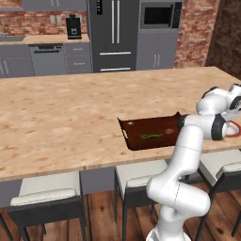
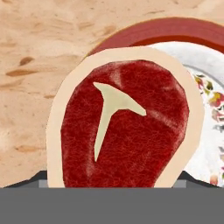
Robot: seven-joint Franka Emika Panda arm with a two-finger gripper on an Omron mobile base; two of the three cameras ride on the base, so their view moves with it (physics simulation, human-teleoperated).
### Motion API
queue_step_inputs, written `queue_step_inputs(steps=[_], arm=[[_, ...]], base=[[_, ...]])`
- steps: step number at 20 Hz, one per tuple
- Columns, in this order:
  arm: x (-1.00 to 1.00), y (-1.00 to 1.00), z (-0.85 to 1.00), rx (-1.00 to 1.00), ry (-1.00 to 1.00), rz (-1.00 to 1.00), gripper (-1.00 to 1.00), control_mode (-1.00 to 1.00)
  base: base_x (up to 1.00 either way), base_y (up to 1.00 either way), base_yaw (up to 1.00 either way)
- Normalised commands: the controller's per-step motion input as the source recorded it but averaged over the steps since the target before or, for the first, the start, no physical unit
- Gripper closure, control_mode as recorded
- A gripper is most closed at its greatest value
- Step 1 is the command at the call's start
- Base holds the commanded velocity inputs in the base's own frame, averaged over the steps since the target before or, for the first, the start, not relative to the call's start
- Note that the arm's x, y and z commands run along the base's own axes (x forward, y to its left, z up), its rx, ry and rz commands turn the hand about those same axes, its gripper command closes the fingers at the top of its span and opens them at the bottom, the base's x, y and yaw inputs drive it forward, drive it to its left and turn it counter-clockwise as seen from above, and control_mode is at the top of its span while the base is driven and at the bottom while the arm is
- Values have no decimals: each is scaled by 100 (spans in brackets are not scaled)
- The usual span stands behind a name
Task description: Create a steak meal by picking up the steak and asparagus from the tray and placing them on the plate. Leave the sweet potato on the tray.
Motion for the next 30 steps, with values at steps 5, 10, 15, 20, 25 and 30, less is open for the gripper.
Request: queue_step_inputs(steps=[5,10,15,20,25,30], arm=[[3,-18,-1,0,0,-1,-100,-100],[0,0,0,0,-2,0,-100,-100],[-7,1,0,-2,-10,0,-100,-100],[-51,67,0,-13,-15,0,-100,-100],[-50,100,16,-16,-7,0,-100,-100],[-61,100,12,-17,0,0,-100,-100]], base=[[0,0,0],[0,0,0],[0,0,0],[0,0,0],[0,0,0],[0,0,0]])
